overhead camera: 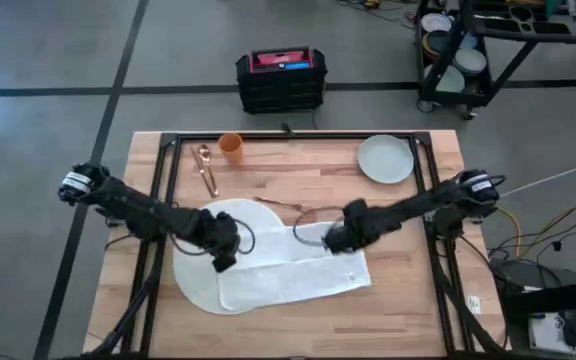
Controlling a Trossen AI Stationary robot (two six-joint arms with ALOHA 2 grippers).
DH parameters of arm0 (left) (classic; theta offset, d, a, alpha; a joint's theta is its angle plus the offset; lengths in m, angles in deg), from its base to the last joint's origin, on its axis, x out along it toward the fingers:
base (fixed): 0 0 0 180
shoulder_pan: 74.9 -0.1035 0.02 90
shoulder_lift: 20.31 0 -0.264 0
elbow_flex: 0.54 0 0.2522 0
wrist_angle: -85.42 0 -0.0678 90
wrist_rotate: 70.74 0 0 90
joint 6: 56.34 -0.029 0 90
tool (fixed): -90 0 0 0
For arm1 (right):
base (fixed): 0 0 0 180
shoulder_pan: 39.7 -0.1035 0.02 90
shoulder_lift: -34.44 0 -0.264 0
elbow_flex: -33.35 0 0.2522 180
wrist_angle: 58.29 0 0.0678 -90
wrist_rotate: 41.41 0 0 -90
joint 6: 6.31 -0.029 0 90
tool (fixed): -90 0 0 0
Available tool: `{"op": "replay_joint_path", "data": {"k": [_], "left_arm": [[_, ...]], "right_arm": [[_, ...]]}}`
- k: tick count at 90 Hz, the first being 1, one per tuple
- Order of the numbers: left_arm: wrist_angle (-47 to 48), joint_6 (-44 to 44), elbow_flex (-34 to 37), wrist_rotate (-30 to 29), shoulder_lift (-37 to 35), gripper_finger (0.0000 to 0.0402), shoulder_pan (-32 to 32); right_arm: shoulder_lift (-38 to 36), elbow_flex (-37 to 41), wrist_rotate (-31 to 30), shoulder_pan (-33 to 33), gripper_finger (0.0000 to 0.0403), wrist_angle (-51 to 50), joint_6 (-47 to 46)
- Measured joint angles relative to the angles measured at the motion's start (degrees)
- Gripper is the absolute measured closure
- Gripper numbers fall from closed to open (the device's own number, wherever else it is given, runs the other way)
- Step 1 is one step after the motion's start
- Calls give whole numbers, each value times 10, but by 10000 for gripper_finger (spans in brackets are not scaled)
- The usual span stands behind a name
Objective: Set table place
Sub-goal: Fold the white napkin
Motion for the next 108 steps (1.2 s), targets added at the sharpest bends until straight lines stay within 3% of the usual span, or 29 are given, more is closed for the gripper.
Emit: {"op": "replay_joint_path", "data": {"k": [22,41,49,90,108], "left_arm": [[30,15,0,13,-45,376,7],[48,36,0,8,-66,355,8],[49,50,0,8,-72,349,8],[49,85,1,11,-75,326,8],[48,85,1,11,-75,321,8]], "right_arm": [[-40,35,61,76,319,34,188],[-53,93,146,95,261,128,219],[-56,102,139,85,249,145,201],[-54,110,91,104,255,216,183],[-50,148,80,133,265,228,170]]}}
